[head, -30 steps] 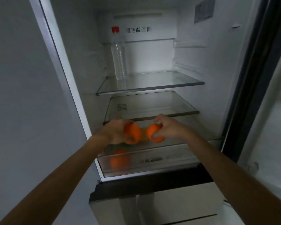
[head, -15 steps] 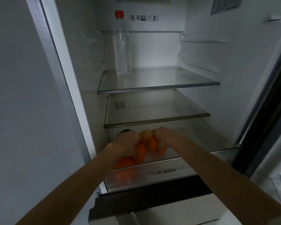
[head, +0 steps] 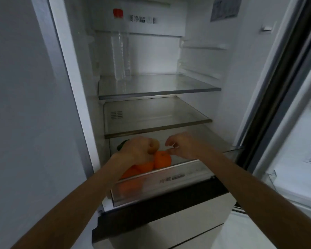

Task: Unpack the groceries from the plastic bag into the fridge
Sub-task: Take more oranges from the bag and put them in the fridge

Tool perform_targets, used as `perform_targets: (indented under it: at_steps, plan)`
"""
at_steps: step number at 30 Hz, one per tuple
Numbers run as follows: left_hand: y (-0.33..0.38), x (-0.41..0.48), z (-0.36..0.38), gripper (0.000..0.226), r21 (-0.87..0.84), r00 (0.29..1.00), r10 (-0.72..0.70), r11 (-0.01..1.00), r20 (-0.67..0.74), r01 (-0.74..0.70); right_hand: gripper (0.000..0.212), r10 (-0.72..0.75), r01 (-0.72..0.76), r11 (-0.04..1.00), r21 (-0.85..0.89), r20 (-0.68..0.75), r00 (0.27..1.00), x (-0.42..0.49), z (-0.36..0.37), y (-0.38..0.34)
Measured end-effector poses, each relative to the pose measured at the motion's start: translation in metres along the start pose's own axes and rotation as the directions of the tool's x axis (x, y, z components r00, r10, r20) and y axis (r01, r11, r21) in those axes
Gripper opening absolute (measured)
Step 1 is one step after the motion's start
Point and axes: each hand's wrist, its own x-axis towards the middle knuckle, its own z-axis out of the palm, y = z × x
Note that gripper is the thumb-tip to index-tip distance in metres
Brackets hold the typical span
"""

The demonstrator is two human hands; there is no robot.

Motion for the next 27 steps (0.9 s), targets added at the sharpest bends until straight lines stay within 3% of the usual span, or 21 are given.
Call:
perform_targets:
  at_steps: [5, 8, 10, 15, 20, 22, 25, 27]
  plan:
    - [0.048, -0.003, -0.014, 0.035, -0.118, 0.983, 0.094, 0.987, -0.155, -0.113, 0.028, 0.070, -0.037, 0.992, 0.123, -0.272, 0.960, -0.066, -0.019, 0.020]
    - [0.103, -0.010, -0.009, 0.022, -0.131, 0.922, 0.249, 0.946, -0.297, -0.298, 0.021, 0.153, -0.093, 0.984, 0.153, -0.446, 0.882, -0.131, -0.026, 0.037]
    - [0.147, -0.023, 0.001, 0.016, -0.138, 0.891, 0.341, 0.909, -0.299, -0.394, 0.023, 0.206, -0.153, 0.978, 0.144, -0.509, 0.836, -0.179, -0.028, 0.045]
    - [0.241, -0.069, 0.039, 0.011, -0.229, 0.842, 0.498, 0.812, -0.206, -0.536, 0.030, 0.460, -0.437, 0.884, 0.167, -0.481, 0.746, -0.299, -0.025, 0.069]
    - [0.313, -0.109, 0.060, 0.015, -0.248, 0.814, 0.544, 0.775, -0.203, -0.581, 0.045, 0.667, -0.654, 0.723, 0.224, -0.471, 0.577, -0.413, -0.007, 0.071]
    - [0.359, -0.127, 0.067, 0.015, -0.240, 0.762, 0.626, 0.724, -0.164, -0.647, 0.046, 0.740, -0.733, 0.631, 0.253, -0.479, 0.472, -0.470, 0.000, 0.070]
    - [0.402, -0.143, 0.076, 0.016, -0.273, 0.722, 0.674, 0.673, -0.158, -0.688, 0.047, 0.797, -0.780, 0.550, 0.298, -0.466, 0.384, -0.522, 0.006, 0.071]
    - [0.444, -0.158, 0.083, 0.017, -0.275, 0.655, 0.741, 0.605, -0.149, -0.747, 0.047, 0.831, -0.830, 0.461, 0.315, -0.482, 0.279, -0.572, 0.006, 0.068]
